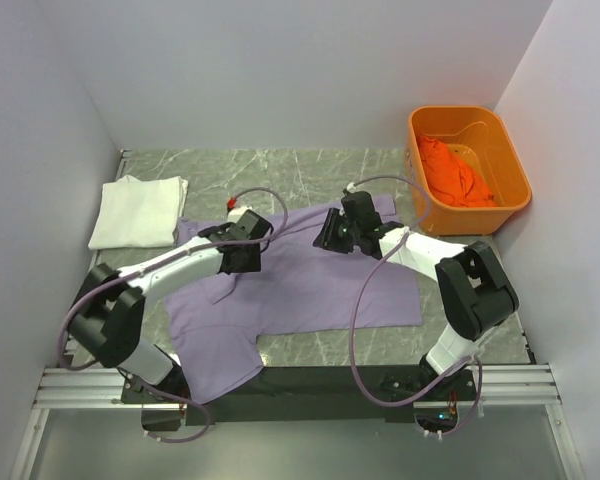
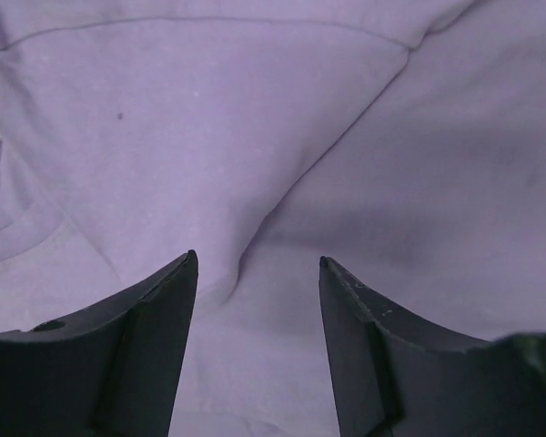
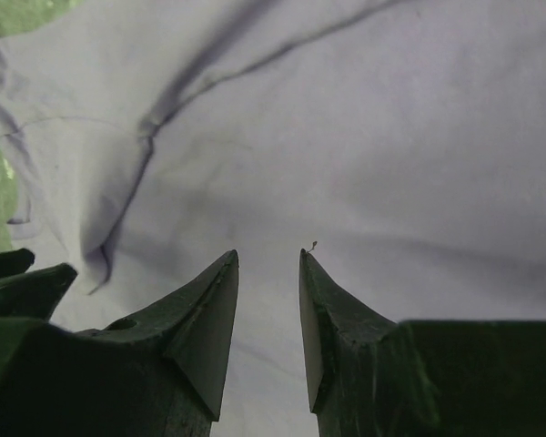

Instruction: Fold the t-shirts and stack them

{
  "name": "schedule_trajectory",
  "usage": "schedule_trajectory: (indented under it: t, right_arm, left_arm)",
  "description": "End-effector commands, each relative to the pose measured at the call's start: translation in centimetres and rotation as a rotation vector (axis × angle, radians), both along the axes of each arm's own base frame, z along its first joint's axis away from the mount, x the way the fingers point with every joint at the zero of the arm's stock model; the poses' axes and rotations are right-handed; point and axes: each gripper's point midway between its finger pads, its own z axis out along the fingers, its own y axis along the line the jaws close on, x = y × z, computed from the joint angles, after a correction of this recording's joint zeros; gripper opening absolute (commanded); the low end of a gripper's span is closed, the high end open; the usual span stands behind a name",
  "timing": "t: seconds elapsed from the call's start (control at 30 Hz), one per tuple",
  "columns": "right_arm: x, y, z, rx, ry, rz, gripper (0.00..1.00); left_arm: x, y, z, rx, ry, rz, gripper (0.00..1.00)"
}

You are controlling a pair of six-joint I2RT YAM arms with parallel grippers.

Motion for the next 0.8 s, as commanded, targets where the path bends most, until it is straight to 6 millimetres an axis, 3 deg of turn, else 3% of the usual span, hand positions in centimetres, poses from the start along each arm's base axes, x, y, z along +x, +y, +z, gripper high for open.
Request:
schedule_trajectory:
  t: [0.0, 0.17, 0.33, 0.57, 0.77]
  right_arm:
    - [0.6, -0.2, 2.6, 0.044, -0.072, -0.026, 0.41]
    - [0.7, -0.4, 2.5, 0.034, -0.080, -0.018, 0.42]
    - [0.7, 0.6, 2.3, 0.072, -0.078, 0.005, 0.44]
    - [0.3, 4.0, 2.9, 0.195, -0.060, 0.078, 0.44]
    - [0.2, 7.9, 3.6, 0.281, -0.049, 0.151, 0.44]
  left_arm:
    - [1.0, -0.5, -1.4, 0.063, 0.000, -0.051, 0.61]
    - [1.9, -0.1, -3.3, 0.164, 0.036, -0.070, 0.60]
    - [2.8, -0.1, -3.9, 0.228, 0.058, -0.106, 0.44]
    - [4.0, 0.8, -2.6, 0.259, 0.046, -0.147, 0.30]
    - [5.2, 2.9, -2.3, 0.234, 0.059, -0.122, 0.22]
